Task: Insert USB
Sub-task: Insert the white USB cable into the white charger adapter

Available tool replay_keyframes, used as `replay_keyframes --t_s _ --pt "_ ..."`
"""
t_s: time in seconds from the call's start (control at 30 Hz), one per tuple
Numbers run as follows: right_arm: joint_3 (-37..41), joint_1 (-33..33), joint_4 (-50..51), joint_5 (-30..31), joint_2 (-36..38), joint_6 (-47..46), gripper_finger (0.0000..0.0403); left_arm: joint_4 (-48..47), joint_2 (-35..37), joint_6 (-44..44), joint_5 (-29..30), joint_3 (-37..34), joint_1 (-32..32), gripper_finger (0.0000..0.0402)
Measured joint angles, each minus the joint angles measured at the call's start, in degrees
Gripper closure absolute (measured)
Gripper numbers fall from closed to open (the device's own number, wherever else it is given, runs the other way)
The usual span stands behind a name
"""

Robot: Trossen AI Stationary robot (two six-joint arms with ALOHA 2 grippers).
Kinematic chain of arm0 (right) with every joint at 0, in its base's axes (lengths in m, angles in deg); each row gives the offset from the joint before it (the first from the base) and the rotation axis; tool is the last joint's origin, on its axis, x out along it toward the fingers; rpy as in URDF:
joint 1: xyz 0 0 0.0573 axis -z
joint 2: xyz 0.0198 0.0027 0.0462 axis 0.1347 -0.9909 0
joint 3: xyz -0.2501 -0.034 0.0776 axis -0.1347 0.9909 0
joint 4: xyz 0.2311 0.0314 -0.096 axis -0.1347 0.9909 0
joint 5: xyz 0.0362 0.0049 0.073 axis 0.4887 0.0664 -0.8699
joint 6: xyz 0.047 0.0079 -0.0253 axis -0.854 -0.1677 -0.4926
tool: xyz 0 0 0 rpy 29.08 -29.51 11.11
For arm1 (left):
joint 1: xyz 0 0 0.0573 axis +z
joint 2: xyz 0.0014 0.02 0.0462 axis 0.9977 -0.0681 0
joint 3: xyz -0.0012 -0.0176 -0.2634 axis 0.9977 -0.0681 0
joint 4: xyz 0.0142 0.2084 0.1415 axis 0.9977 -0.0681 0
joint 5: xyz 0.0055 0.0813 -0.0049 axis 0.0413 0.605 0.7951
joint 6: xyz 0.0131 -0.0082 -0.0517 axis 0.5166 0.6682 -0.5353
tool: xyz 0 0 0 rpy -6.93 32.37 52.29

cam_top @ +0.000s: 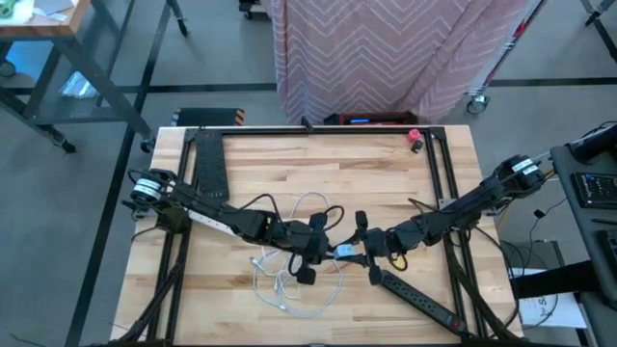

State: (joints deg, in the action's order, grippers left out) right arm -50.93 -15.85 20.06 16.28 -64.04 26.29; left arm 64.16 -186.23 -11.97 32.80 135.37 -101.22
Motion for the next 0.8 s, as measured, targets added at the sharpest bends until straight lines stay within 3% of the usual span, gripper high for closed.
replay_keyframes --t_s 0.27,0.6,0.8 --pt "0.64 -0.22 -5.13 3.52 0.04 1.34 0.0299 8.14 2.12 -3.24 5.08 -3.43 -0.60 0.0362" --pt "0.66 -0.34 -14.46 3.17 0.05 7.68 0.0299 36.45 3.75 -11.29 6.21 -15.05 -1.85 0.0355" --pt "-1.21 0.96 -7.92 1.86 0.90 5.79 0.0299 51.52 4.88 -15.09 13.45 -23.43 -1.82 0.0333"
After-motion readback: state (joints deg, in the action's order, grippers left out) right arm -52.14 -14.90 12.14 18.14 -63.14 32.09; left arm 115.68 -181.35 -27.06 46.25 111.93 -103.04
